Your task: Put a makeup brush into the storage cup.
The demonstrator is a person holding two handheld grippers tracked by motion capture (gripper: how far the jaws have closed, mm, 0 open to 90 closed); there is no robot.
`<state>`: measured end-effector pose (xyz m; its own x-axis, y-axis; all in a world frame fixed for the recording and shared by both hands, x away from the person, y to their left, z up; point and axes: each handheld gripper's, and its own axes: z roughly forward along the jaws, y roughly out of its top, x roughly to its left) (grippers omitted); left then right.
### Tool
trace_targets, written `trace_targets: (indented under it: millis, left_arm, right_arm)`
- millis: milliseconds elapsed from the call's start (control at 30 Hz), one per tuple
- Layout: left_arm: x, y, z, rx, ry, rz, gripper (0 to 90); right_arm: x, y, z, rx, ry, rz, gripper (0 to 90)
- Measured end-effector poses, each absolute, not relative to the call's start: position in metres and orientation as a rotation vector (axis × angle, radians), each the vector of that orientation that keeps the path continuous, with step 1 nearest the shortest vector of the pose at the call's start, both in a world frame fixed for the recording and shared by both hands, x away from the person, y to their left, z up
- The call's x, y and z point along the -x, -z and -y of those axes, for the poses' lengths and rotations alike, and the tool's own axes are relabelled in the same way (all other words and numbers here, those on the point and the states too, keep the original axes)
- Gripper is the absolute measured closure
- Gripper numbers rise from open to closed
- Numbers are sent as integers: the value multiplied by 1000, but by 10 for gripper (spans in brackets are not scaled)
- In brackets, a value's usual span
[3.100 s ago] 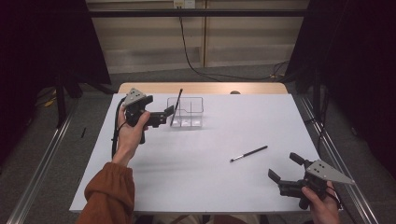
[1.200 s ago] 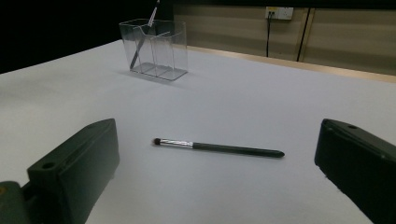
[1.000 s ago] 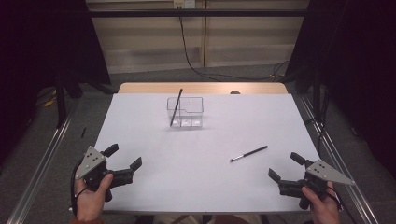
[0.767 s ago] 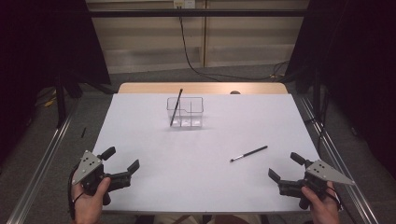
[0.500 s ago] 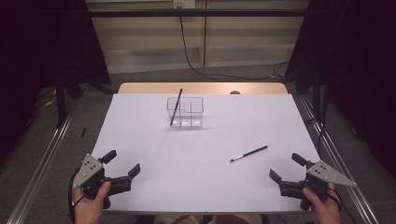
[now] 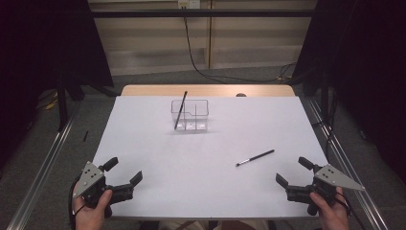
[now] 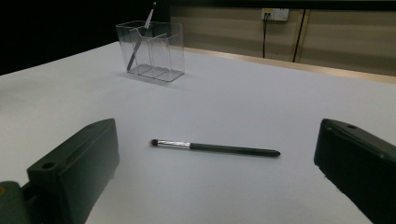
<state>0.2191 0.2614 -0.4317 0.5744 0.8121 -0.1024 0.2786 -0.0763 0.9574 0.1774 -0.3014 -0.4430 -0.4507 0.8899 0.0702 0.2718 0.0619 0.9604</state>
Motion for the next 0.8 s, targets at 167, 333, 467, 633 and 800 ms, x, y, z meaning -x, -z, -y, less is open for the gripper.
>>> trace_targets:
  millis: [167, 333, 467, 633, 800]
  left_arm:
    - [-218, 431, -263, -1632, -574, -932, 23]
    - [-214, 430, -264, -1638, -582, -917, 23]
    - [-213, 430, -263, -1641, -583, -913, 23]
    - [-214, 431, -262, -1643, -586, -915, 23]
    - [-213, 430, -264, -1630, -598, -929, 24]
  right_arm:
    - [-185, 439, 301, -1152, -1414, -1783, 0]
    - [-198, 430, 295, -1124, -1433, -1786, 0]
    - [-204, 427, 291, -1095, -1439, -1800, 0]
    - [-217, 421, 286, -1086, -1440, -1817, 0]
    - [-232, 413, 282, -1063, -1439, -1844, 14]
